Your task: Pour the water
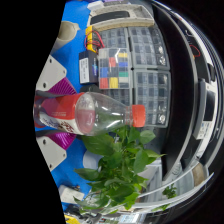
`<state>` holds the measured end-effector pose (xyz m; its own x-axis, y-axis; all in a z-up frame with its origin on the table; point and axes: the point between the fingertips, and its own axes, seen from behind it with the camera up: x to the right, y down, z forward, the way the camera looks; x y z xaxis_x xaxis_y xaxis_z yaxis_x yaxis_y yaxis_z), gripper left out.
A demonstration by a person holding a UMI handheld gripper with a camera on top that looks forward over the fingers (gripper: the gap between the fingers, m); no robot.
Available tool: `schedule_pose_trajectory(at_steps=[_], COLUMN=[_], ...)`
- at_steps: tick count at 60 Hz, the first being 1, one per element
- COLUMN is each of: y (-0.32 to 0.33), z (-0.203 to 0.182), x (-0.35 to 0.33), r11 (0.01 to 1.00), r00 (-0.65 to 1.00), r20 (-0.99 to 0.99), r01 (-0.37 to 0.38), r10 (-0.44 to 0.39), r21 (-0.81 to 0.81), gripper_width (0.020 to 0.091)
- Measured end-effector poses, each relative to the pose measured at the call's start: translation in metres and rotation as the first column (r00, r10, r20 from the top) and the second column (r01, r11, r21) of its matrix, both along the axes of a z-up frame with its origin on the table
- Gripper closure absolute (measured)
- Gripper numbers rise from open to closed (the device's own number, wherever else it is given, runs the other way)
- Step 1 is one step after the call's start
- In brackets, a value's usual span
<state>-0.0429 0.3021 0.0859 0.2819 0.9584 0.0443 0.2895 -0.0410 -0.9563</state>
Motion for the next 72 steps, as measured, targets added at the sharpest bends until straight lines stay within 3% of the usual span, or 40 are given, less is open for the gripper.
schedule_pose_trajectory(at_steps=[13, 17, 22, 33, 46, 52, 72], y=[-0.005, -0.008, -0.015, -0.025, -0.064, -0.085, -0.169], z=[-0.002, -0.007, -0.008, -0.011, -0.004, 0.020, 0.106], x=[0.004, 0.007, 0.013, 0.053, 0.110, 0.128, 0.161], r11=[1.000, 0.999, 0.998, 0.998, 0.996, 0.996, 0.994], r00=[1.000, 0.998, 0.995, 0.992, 0.985, 0.986, 0.987], r20=[0.005, 0.051, 0.074, 0.123, 0.171, 0.168, 0.119], r01=[-0.029, -0.045, -0.058, -0.002, 0.014, 0.011, -0.099], r10=[0.029, 0.045, 0.059, 0.009, 0.001, 0.003, 0.104], r21=[-0.008, -0.009, -0.020, -0.057, -0.091, -0.084, -0.044], gripper_width=[0.0568, 0.0447, 0.0416, 0.0311, 0.0309, 0.0311, 0.0298])
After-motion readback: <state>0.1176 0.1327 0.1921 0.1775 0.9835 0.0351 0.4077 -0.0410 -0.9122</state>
